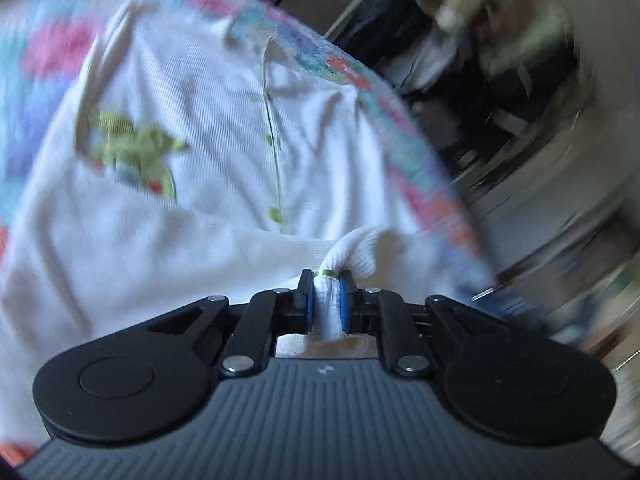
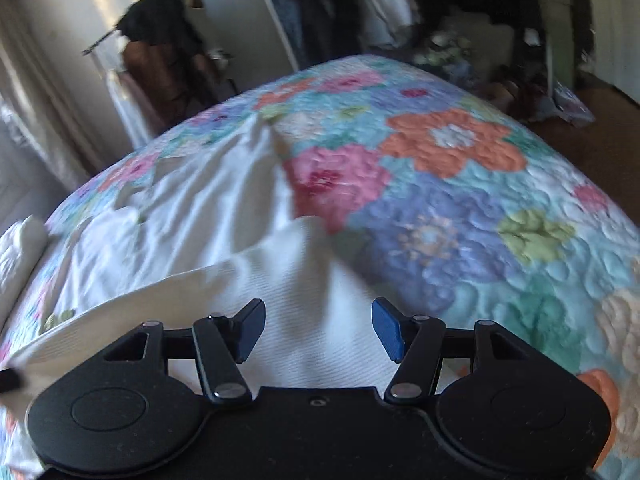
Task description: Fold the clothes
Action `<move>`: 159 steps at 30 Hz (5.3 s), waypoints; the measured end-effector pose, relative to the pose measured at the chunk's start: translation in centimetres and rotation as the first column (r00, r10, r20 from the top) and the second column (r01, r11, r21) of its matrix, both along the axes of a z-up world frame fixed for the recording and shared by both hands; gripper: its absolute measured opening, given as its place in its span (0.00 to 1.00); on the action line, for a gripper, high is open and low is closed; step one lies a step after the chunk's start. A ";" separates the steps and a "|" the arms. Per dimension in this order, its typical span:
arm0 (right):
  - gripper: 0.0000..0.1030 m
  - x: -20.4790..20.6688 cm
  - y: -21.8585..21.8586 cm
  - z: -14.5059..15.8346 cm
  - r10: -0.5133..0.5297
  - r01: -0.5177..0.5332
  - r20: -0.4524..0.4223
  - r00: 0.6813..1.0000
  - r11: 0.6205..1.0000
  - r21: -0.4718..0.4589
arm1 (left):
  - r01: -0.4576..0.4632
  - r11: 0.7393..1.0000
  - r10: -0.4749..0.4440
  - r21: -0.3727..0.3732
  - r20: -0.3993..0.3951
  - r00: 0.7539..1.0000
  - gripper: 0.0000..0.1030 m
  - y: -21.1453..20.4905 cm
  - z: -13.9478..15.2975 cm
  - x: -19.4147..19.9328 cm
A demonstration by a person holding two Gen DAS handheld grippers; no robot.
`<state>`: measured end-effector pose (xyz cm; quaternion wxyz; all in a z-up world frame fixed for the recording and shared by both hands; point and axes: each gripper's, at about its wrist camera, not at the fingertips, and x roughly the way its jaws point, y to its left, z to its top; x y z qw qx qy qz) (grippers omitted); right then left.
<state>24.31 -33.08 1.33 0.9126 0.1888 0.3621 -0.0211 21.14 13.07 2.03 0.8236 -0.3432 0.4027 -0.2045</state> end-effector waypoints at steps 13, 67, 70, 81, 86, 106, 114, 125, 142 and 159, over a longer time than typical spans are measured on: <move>0.63 0.4 -2.6 -1.0 -0.069 0.070 -0.061 0.996 0.997 0.016 | -0.181 0.982 0.176 -0.054 -0.087 0.981 0.12 4.4 -1.8 -0.7; 0.56 -2.8 15.8 -1.2 0.689 -0.671 -0.051 0.723 0.683 -0.288 | 0.057 0.890 0.025 0.452 -0.173 0.985 0.73 -0.2 -5.0 -1.1; 0.56 -2.7 16.8 -1.8 0.696 -0.683 -0.080 0.713 0.665 -0.301 | 0.000 0.821 0.038 0.570 -0.055 0.998 0.18 -1.5 -4.2 -0.5; 0.64 -1.7 11.3 0.1 0.584 -0.586 0.065 0.809 0.810 0.015 | -0.116 0.972 0.107 0.205 0.056 0.993 0.02 4.1 1.4 -4.1; 0.64 -0.3 9.7 -1.2 0.464 -0.464 -0.012 0.886 0.886 0.003 | -0.061 0.943 0.096 0.328 -0.089 0.991 0.02 4.2 -1.1 -3.2; 0.64 -1.8 8.2 -0.8 0.411 -0.416 -0.068 0.909 0.893 -0.170 | -0.257 0.848 0.260 0.464 0.060 0.964 0.03 -0.9 -2.2 -2.3; 0.68 -0.8 9.8 -3.5 0.442 -0.476 -0.182 0.878 0.846 -0.240 | -0.278 0.769 0.293 0.575 0.070 0.954 0.05 0.0 -1.5 -3.1; 0.75 -1.1 8.8 -3.2 0.326 -0.396 -0.230 0.917 0.818 -0.418 | -0.188 0.768 0.249 0.612 -0.015 0.968 0.53 0.5 -1.6 -3.2; 0.88 -0.2 4.9 -4.1 0.086 -0.186 -0.240 0.967 0.881 -0.435 | -0.111 0.828 0.248 0.549 -0.182 0.952 0.54 2.5 -4.3 -2.2; 0.80 1.6 10.4 8.9 0.456 -0.460 -0.065 0.888 0.876 -0.142 | -0.083 0.833 0.120 0.547 -0.032 0.992 0.55 4.0 5.8 -1.4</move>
